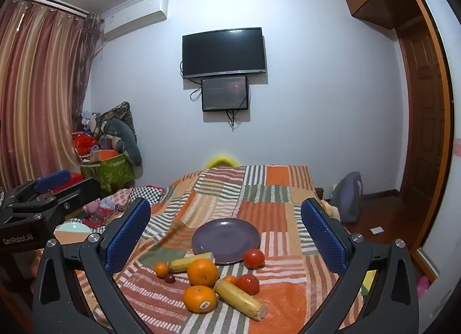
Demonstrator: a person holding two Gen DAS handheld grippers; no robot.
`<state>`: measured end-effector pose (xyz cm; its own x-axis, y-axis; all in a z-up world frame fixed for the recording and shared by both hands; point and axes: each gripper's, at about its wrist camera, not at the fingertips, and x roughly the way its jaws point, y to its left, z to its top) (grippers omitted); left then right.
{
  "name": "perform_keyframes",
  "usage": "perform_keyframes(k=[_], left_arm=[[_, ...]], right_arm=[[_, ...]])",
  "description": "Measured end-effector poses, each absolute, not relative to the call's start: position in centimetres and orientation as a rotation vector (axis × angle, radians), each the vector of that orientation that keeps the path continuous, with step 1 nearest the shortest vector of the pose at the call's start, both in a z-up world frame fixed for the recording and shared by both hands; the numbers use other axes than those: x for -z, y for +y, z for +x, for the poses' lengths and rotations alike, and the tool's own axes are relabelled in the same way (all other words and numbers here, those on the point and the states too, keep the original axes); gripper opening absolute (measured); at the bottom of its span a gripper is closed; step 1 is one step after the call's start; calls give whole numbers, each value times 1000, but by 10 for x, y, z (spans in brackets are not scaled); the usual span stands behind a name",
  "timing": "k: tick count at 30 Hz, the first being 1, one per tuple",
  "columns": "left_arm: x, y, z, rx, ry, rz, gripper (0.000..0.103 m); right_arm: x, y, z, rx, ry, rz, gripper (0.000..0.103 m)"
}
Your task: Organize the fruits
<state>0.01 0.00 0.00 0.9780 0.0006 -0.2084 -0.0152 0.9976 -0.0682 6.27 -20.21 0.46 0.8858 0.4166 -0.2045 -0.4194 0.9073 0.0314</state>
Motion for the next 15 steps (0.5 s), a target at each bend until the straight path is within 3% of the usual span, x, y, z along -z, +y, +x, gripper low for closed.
perform_keyframes(k=[15], left_arm=[[4, -1, 3, -10, 211, -53, 103]], right_arm=[[-6, -198, 63, -438, 210, -13, 103]])
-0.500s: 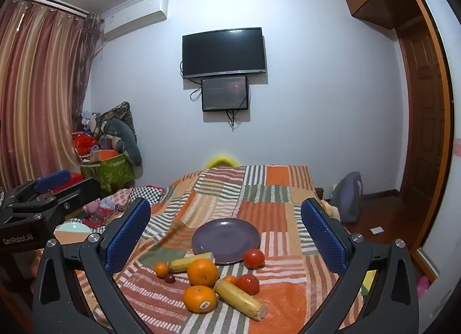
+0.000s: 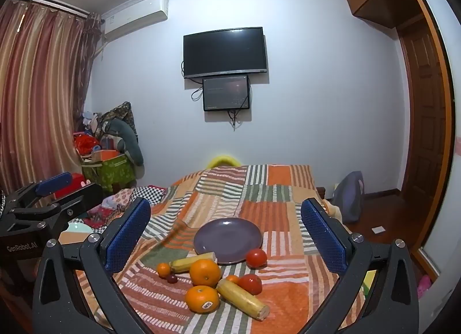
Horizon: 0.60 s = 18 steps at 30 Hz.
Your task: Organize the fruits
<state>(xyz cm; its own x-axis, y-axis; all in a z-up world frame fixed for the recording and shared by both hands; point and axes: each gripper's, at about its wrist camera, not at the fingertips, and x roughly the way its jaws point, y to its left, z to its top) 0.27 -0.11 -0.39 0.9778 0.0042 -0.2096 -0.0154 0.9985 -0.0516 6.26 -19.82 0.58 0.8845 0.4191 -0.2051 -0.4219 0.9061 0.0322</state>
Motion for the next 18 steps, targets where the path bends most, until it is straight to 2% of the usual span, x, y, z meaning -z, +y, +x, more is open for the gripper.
perform_keyframes(k=[18], left_arm=[[6, -2, 0, -2, 208, -54, 103]], right_arm=[[-4, -201, 62, -438, 210, -12, 103]])
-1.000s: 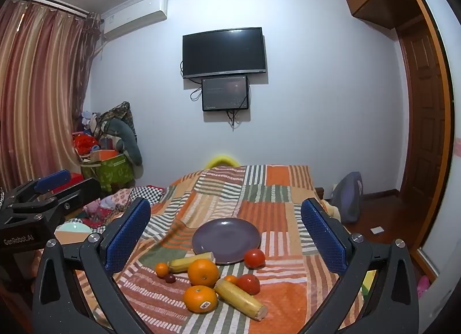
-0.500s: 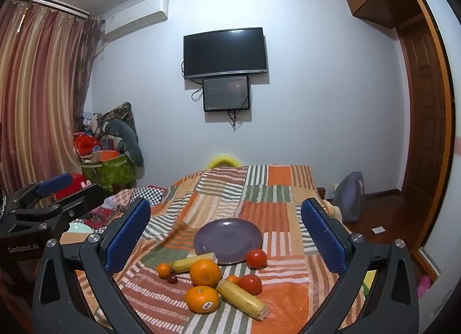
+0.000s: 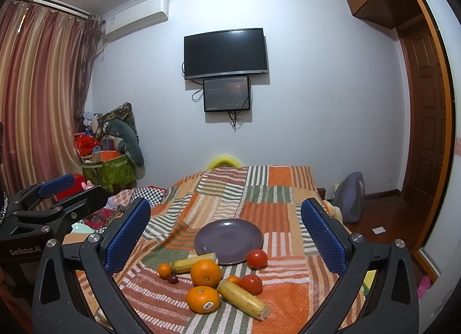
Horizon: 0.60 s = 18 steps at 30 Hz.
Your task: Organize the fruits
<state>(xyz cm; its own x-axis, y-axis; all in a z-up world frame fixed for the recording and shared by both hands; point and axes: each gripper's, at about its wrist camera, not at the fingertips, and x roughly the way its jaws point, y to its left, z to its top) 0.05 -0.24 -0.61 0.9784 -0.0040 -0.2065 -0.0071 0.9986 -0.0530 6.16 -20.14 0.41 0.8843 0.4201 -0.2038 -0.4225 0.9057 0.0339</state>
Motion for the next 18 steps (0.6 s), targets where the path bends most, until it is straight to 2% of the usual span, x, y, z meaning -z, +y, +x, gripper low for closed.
perform_keyframes(k=[18], left_arm=[[5, -7, 1, 4, 205, -44, 103]], right_arm=[[-7, -201, 58, -440, 206, -12, 103]])
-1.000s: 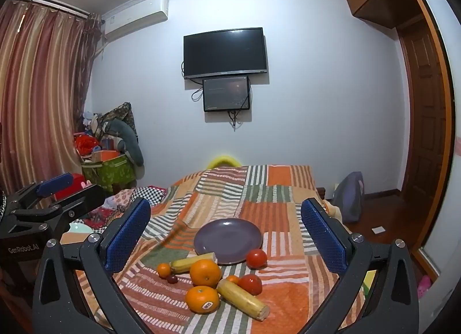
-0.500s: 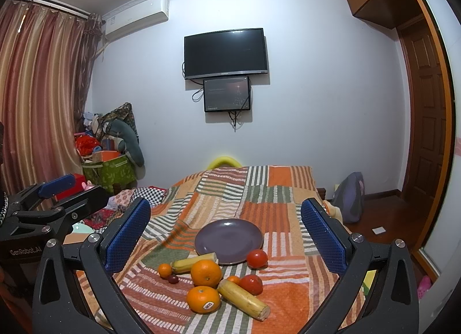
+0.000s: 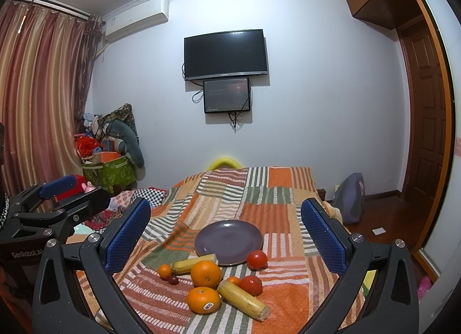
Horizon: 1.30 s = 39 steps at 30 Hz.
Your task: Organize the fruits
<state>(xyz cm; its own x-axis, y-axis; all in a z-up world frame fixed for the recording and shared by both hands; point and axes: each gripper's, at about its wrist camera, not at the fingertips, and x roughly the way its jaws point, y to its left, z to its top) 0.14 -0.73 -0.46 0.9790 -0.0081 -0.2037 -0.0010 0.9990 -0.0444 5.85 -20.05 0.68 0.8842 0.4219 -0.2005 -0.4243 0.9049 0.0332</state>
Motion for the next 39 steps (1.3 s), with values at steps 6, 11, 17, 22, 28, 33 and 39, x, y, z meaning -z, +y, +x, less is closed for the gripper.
perform_keyframes(k=[6, 11, 17, 22, 28, 33, 39], left_arm=[[4, -7, 1, 5, 205, -43, 103], [4, -8, 2, 4, 205, -44, 103], [4, -7, 1, 7, 205, -45, 103], [4, -7, 1, 6, 205, -47, 103], [3, -4, 1, 17, 206, -60, 103], [6, -3, 5, 11, 220, -57, 97], [17, -5, 19, 37, 290, -45, 80]], right_arm=[[-8, -201, 58, -439, 204, -11, 103], [-7, -201, 58, -440, 204, -11, 103], [-10, -200, 55, -442, 199, -12, 103], [-12, -202, 55, -444, 196, -8, 103], [-10, -203, 55, -429, 191, -9, 103], [-8, -205, 58, -417, 198, -3, 103], [2, -211, 68, -418, 240, -10, 95]])
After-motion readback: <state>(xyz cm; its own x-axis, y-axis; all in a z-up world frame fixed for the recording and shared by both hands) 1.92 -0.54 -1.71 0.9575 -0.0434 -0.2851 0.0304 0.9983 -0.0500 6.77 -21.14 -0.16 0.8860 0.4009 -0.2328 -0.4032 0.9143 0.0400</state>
